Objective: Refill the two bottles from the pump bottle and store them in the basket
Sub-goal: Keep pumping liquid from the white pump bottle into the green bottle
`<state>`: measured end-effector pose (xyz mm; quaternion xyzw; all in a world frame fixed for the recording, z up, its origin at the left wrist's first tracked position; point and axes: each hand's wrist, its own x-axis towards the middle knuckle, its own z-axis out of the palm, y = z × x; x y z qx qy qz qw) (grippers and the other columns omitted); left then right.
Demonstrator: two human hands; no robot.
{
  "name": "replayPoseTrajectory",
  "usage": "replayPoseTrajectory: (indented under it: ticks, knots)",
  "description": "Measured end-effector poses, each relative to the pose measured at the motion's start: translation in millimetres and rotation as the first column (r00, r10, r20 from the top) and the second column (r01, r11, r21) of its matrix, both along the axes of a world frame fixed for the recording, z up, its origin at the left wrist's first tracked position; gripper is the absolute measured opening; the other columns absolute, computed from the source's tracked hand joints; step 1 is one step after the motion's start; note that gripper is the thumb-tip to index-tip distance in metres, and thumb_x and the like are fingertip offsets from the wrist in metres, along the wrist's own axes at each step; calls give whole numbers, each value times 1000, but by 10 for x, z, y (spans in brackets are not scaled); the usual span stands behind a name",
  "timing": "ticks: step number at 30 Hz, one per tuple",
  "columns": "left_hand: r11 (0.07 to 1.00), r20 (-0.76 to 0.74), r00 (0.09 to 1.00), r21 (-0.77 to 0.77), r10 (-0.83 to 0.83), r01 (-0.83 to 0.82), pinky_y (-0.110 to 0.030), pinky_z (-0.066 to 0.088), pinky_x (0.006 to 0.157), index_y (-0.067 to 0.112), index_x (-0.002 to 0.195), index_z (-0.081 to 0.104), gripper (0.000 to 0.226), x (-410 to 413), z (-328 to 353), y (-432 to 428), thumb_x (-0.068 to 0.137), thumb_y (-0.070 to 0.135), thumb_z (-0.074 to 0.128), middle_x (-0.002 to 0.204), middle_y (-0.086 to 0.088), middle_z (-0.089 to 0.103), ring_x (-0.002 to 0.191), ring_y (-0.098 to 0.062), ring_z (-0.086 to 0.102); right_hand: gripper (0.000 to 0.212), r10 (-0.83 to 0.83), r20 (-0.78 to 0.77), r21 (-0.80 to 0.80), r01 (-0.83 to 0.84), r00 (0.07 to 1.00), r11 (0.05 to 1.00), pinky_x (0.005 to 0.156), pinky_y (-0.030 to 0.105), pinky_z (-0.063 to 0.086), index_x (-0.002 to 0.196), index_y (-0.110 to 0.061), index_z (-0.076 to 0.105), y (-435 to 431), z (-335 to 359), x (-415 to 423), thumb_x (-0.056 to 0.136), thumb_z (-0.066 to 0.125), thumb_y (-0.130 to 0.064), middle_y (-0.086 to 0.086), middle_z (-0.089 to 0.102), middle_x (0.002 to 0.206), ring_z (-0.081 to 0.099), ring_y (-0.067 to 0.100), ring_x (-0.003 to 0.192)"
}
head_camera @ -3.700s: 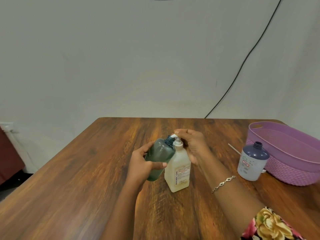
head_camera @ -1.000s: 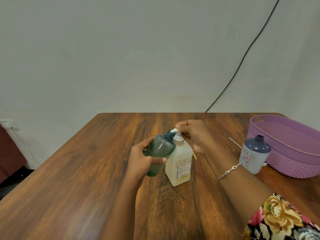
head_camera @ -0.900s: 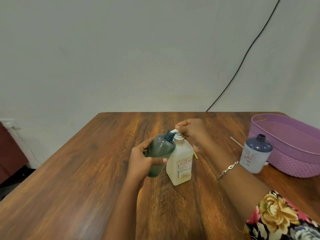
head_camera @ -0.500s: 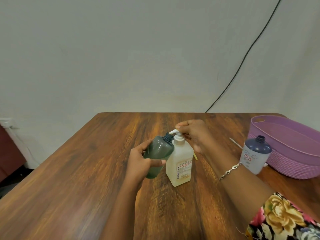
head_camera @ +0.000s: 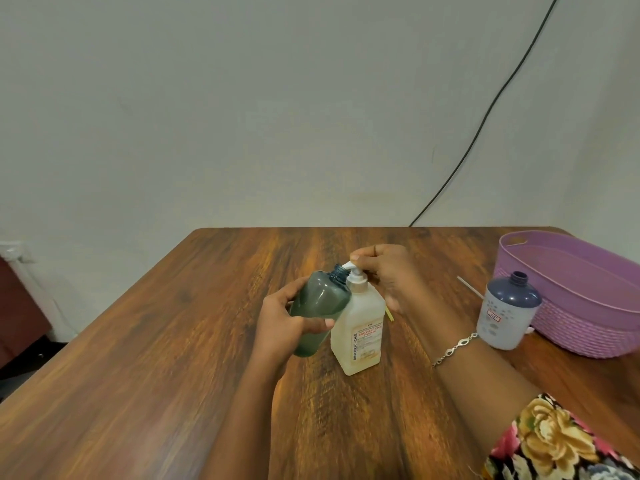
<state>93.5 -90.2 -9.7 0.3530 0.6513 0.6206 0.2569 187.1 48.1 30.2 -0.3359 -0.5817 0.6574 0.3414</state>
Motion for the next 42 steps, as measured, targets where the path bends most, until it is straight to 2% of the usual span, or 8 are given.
replayPoseTrajectory:
  ticks: [8, 16, 21, 29, 32, 35, 38, 42]
  knots:
    - [1000, 20, 1000, 24, 7, -8, -30, 45, 77, 23, 119, 59, 70, 16, 35, -12, 58, -7, 77, 112, 5, 60, 102, -13, 53, 16, -12, -55, -45, 9, 998, 999, 62, 26, 44, 71, -3, 63, 17, 96, 2, 81, 58, 9, 11, 59, 65, 52, 16, 57]
    - [1000, 10, 1000, 10, 26, -26, -28, 46, 77, 24, 119, 58, 72, 35, 6, 13, 57, -5, 79, 110, 8, 60, 98, -6, 53, 18, -18, 25, 121, 15, 1000, 993, 69, 31, 49, 71, -3, 62, 13, -4, -31, 81, 57, 10, 9, 60, 71, 55, 18, 66]
    - [1000, 14, 1000, 18, 23, -23, -28, 47, 78, 22, 121, 58, 73, 38, 20, 18, 56, -5, 79, 111, 7, 60, 101, -9, 54, 12, 38, 31, 65, -40, 999, 997, 56, 20, 48, 75, -3, 63, 54, 123, 41, 82, 59, 6, 10, 61, 72, 55, 15, 61]
    - [1000, 9, 1000, 4, 26, -26, -28, 44, 79, 21, 126, 55, 76, 36, -3, 9, 58, -4, 79, 117, 5, 58, 104, -12, 52, 20, -29, 150, 286, -16, 988, 958, 71, 30, 50, 66, -7, 62, 48, 58, -13, 80, 61, 7, 5, 63, 74, 58, 17, 72]
    - [1000, 11, 1000, 8, 22, -23, -27, 44, 75, 24, 122, 56, 73, 45, 5, 3, 58, -5, 78, 112, 9, 58, 100, -8, 52, 18, -33, 107, 234, 7, 994, 972, 72, 33, 51, 69, -5, 63, 31, 32, -15, 80, 60, 8, 7, 63, 73, 58, 19, 71]
    - [1000, 24, 1000, 29, 12, -13, -25, 44, 71, 27, 116, 58, 70, 52, 37, -6, 58, -7, 78, 110, 8, 60, 97, -7, 54, 15, -23, 28, 119, 20, 999, 993, 59, 23, 48, 73, -3, 63, 18, 69, 5, 81, 59, 8, 10, 61, 69, 55, 15, 60]
    - [999, 23, 1000, 38, 9, -10, -23, 44, 69, 20, 122, 58, 73, 43, 60, -2, 57, -7, 78, 113, 3, 61, 98, -9, 55, 14, -3, 7, 54, 2, 1000, 999, 52, 18, 47, 73, -3, 63, 27, 110, 23, 82, 60, 8, 10, 61, 68, 54, 15, 57]
    - [1000, 25, 1000, 24, 5, -5, -22, 43, 70, 21, 122, 57, 73, 38, 31, 12, 58, -7, 77, 111, 6, 60, 98, -7, 53, 13, -46, -13, 19, 46, 999, 999, 56, 21, 50, 74, -4, 64, -2, -10, 2, 82, 60, 6, 8, 63, 70, 56, 15, 60]
